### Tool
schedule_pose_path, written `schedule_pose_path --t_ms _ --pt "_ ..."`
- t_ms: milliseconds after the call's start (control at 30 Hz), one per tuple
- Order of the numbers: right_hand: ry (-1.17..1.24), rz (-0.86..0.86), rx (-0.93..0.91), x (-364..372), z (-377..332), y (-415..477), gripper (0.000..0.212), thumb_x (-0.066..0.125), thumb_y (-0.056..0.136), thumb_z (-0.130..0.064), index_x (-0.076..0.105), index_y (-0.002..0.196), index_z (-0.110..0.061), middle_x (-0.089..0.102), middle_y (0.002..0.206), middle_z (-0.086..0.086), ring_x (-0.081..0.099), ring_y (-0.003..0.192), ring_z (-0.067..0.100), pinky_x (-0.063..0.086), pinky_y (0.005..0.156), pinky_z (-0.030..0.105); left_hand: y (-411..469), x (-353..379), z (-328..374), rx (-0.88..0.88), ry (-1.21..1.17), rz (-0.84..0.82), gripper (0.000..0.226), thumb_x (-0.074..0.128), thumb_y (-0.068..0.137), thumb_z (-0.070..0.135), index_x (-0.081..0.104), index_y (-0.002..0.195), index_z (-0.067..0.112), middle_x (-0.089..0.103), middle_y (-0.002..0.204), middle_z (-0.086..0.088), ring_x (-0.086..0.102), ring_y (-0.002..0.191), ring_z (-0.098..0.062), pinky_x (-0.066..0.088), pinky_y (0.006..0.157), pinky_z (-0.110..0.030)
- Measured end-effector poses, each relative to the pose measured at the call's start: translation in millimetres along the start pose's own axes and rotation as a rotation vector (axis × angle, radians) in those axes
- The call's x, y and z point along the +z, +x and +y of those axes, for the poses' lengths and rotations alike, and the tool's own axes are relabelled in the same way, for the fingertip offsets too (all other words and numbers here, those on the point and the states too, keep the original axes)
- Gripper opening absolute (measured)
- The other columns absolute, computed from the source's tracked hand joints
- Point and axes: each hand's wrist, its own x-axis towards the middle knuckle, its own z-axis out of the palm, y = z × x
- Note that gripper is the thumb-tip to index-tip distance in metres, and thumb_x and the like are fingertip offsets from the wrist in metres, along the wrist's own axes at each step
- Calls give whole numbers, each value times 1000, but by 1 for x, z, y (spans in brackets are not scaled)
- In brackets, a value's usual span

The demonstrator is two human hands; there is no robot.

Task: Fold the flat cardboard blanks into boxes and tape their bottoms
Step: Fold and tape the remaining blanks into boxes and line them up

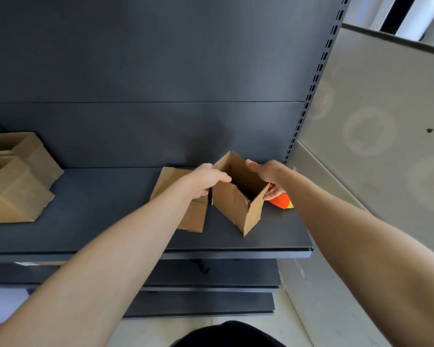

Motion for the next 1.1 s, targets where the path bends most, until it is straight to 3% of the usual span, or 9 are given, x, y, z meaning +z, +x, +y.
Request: schedule_pose_path --t_ms 200,433,567,667,733,800,900,1000,1100 --pt "48 9 -50 12 -3 2 80 53 84 -65 41 136 -5 49 135 18 59 107 40 58 76 50 -4 -5 -4 -21 75 -3 80 66 87 28 17 150 22 25 154 -4 33 137 -29 35 108 -47" --pt "307 -72 -98 8 2 12 78 57 81 -66 46 131 -7 58 123 13 61 104 35 57 75 45 -4 -14 -10 -20 85 105 52 49 96 24 30 144 15 42 139 -8 47 121 -26 41 99 -41" --pt "541 -114 -121 3 10 20 52 58 89 -43 48 128 -10 59 118 9 62 101 31 53 89 46 -2 -15 -14 -20 -6 195 45 43 99 30 35 140 13 50 124 -6 51 109 -23 44 84 -34" --pt "717 -140 -118 3 14 18 19 48 91 -26 51 103 -12 54 94 6 57 82 24 49 79 36 -3 -15 -15 -8 -49 216 52 36 100 43 33 142 13 52 129 -8 54 113 -25 47 86 -34" --pt "769 -135 -119 3 14 16 12 44 89 -22 48 96 -12 49 88 6 51 78 23 44 75 36 -3 -17 -14 -6 -73 222 50 35 101 42 36 140 11 57 124 -11 59 106 -25 50 81 -33" --pt "790 -132 -123 3 14 16 12 43 89 -21 48 94 -12 49 87 6 51 77 22 45 72 33 -4 -20 -13 -11 -81 226 46 38 101 38 42 135 8 62 115 -13 64 94 -23 53 73 -30" --pt "830 -158 -134 2 14 14 18 43 93 -26 52 96 -12 50 84 4 50 68 17 45 56 26 -6 -23 -12 -15 -81 195 40 44 99 35 51 126 6 66 103 -12 65 85 -22 54 64 -27" --pt "883 -138 -146 3 17 20 38 47 94 -32 50 124 -9 55 103 7 55 81 19 47 63 31 -10 -23 -11 -22 -118 150 34 45 100 31 51 124 9 64 99 -9 65 90 -24 55 69 -31" --pt "944 -122 -147 5 19 24 47 54 94 -34 47 131 -7 56 108 8 58 89 19 50 74 32 -9 -20 -10 40 -132 178 32 47 99 22 49 130 16 57 121 -7 57 109 -26 54 88 -40"
